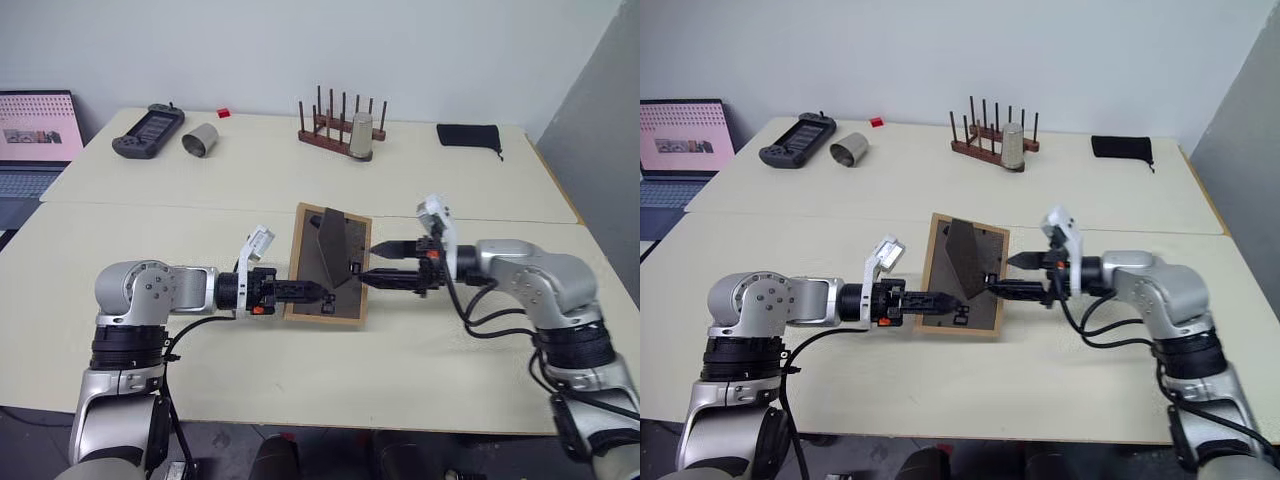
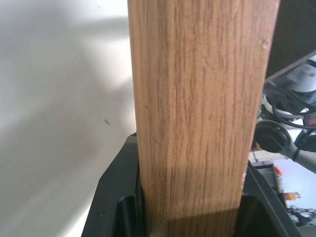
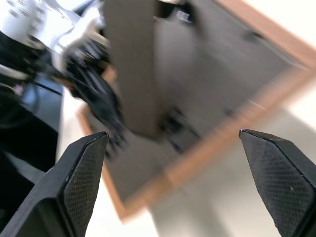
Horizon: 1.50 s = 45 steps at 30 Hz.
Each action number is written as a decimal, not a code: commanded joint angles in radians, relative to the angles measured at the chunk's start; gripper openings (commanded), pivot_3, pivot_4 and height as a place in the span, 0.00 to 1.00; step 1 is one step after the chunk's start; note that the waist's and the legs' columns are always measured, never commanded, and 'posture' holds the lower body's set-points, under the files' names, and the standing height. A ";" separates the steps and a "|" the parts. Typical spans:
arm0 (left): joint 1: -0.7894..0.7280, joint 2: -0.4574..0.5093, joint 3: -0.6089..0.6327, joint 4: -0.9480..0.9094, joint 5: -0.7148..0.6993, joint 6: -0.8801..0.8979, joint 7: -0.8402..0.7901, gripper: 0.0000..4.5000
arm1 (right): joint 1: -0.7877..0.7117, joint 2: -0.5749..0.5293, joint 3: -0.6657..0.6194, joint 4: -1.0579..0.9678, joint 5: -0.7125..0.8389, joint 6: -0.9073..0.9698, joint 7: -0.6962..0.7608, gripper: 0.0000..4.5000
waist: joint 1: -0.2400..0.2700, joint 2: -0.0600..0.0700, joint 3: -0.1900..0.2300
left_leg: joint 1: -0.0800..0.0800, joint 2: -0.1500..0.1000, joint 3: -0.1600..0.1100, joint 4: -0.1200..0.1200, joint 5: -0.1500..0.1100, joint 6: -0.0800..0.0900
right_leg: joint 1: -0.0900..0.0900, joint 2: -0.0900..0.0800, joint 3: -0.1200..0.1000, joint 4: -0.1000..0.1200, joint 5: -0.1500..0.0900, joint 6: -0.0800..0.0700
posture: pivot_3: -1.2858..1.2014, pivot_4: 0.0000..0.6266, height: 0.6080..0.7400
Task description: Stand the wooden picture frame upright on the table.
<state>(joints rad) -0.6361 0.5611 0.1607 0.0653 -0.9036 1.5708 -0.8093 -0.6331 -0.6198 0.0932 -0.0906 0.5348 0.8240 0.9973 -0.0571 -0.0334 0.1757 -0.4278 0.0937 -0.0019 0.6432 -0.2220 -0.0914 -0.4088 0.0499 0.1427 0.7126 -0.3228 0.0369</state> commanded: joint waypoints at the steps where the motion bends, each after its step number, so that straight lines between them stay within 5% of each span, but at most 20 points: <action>1: -0.028 0.000 0.056 -0.002 -0.092 0.042 -0.003 0.28 | 0.049 -0.028 0.006 0.054 -0.191 -0.417 0.008 1.00 | -0.001 0.000 0.000 | 0.000 0.000 0.000 0.000 0.000 0.000 | 0.000 0.000 0.000 0.000 0.000 0.000 | 0.52 0.24 1.00; 5: -0.034 0.017 0.043 0.056 -0.199 0.044 0.042 0.28 | 0.076 -0.038 0.084 0.210 -0.507 -1.044 -0.106 1.00 | -0.009 0.000 0.000 | 0.000 0.000 0.000 0.000 0.000 0.000 | 0.000 0.000 0.000 0.000 0.000 0.000 | 0.52 0.24 1.00; 8: -0.040 0.019 0.029 0.082 -0.274 0.044 0.093 0.28 | 0.038 -0.031 0.118 0.369 -0.774 -1.481 -0.361 1.00 | -0.009 0.000 0.001 | 0.001 0.000 0.000 0.001 0.000 0.000 | 0.000 0.000 0.000 0.001 0.000 0.001 | 0.52 0.24 1.00; 12: -0.045 0.018 0.024 0.104 -0.377 0.044 0.165 0.28 | -0.023 0.002 0.128 0.482 -0.983 -1.747 -0.603 1.00 | -0.009 0.000 0.001 | 0.001 0.000 0.001 0.001 0.000 -0.001 | 0.000 -0.001 0.002 0.002 0.001 0.000 | 0.52 0.24 1.00; 22: -0.013 -0.003 0.031 0.079 -0.506 0.044 0.305 0.28 | -0.115 0.074 0.166 0.568 -1.273 -1.947 -0.973 1.00 | 0.000 0.000 0.001 | 0.003 0.000 0.001 0.002 0.003 -0.005 | 0.002 -0.001 0.002 0.004 0.001 0.000 | 0.52 0.24 1.00; 35: 0.017 -0.009 0.035 0.065 -0.602 0.029 0.421 0.28 | -0.142 0.058 0.200 0.602 -1.308 -2.013 -1.038 0.44 | -0.001 0.000 0.001 | 0.006 -0.001 0.001 0.002 0.003 -0.005 | 0.004 -0.002 0.002 0.005 0.001 0.000 | 0.52 0.24 1.00; 36: 0.020 -0.008 0.036 0.057 -0.598 0.022 0.422 0.44 | -0.142 0.055 0.200 0.605 -1.303 -2.013 -1.034 0.43 | -0.001 0.000 0.001 | 0.006 -0.001 0.001 0.002 0.003 -0.005 | 0.004 -0.002 0.002 0.005 0.001 0.000 | 0.52 0.24 1.00; 41: 0.023 0.035 0.050 0.056 -0.556 -0.001 0.386 0.65 | -0.140 0.033 0.202 0.636 -1.271 -2.014 -1.018 0.30 | -0.001 0.000 0.001 | 0.007 -0.001 0.001 0.002 0.003 -0.005 | 0.005 -0.002 0.003 0.005 0.001 0.000 | 0.52 0.24 1.00; 45: -0.004 0.105 0.106 0.109 -0.496 -0.055 0.346 0.83 | -0.128 0.011 0.228 0.683 -1.119 -2.005 -0.913 0.30 | -0.002 0.000 0.001 | 0.007 -0.001 0.001 0.002 0.003 -0.005 | 0.005 -0.002 0.003 0.005 0.001 0.000 | 0.52 0.24 1.00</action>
<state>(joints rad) -0.6178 0.6320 0.2158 0.1625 -1.4286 1.5487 -0.4388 -0.7476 -0.5969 0.3390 0.5944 -0.7368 -1.1875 0.0428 -0.0591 -0.0336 0.1763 -0.4203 0.0927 -0.0005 0.6450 -0.2189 -0.0965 -0.4037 0.0483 0.1456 0.7173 -0.3220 0.0368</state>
